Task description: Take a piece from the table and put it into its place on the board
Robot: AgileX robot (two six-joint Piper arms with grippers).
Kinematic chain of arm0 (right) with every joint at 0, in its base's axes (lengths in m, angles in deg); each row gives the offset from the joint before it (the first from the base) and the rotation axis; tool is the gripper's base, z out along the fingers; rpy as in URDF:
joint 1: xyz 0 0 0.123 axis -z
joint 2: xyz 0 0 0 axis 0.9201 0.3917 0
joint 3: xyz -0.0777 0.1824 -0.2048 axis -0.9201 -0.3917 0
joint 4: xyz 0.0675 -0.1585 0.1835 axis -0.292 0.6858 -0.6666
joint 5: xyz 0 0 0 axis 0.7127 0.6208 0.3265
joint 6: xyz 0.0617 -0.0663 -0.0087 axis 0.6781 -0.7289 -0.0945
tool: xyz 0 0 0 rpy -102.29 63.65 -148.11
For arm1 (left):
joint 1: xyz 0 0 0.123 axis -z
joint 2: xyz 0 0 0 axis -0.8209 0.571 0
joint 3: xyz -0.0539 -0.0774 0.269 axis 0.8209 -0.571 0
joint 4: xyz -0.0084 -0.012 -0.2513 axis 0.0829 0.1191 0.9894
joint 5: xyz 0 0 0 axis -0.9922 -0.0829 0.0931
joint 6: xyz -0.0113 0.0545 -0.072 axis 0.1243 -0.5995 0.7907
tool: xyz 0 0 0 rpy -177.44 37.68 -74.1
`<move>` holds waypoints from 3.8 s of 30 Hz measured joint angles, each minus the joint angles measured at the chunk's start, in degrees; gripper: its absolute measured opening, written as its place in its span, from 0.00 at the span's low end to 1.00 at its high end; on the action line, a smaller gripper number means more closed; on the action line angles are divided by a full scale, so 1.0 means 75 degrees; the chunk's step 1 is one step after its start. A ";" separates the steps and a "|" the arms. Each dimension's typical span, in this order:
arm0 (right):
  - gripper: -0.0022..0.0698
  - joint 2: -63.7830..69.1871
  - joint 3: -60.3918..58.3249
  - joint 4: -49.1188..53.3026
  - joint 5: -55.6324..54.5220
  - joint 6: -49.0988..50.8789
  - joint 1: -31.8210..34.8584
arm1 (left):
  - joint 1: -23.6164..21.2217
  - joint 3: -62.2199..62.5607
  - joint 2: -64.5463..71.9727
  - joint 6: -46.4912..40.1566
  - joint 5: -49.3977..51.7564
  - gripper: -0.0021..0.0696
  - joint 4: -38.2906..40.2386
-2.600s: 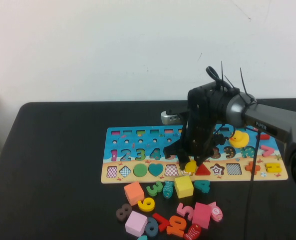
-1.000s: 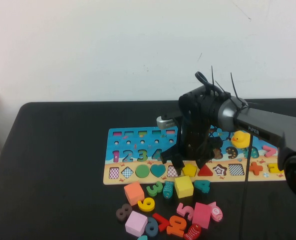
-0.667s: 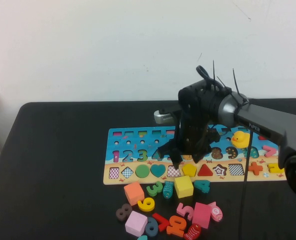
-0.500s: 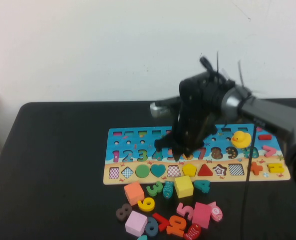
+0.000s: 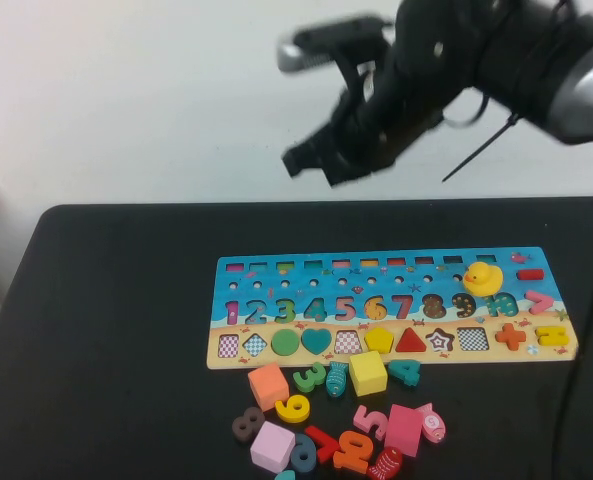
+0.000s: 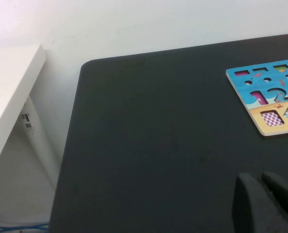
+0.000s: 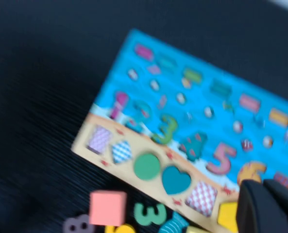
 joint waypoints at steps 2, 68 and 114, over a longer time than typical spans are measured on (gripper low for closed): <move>0.06 -0.0388 0.0000 0.0242 0.0000 0.0000 -0.0214 | 0.0000 0.0000 0.0000 0.0000 0.0000 0.03 0.0000; 0.06 -1.5855 -1.5512 0.1949 -0.7632 0.0591 0.4450 | 0.0000 0.0000 0.0000 0.0000 0.0000 0.03 0.0000; 0.06 -1.5855 -1.5841 -0.0120 -0.4811 -0.1014 0.5321 | 0.0000 0.0000 0.0000 -0.0014 0.0000 0.03 0.0013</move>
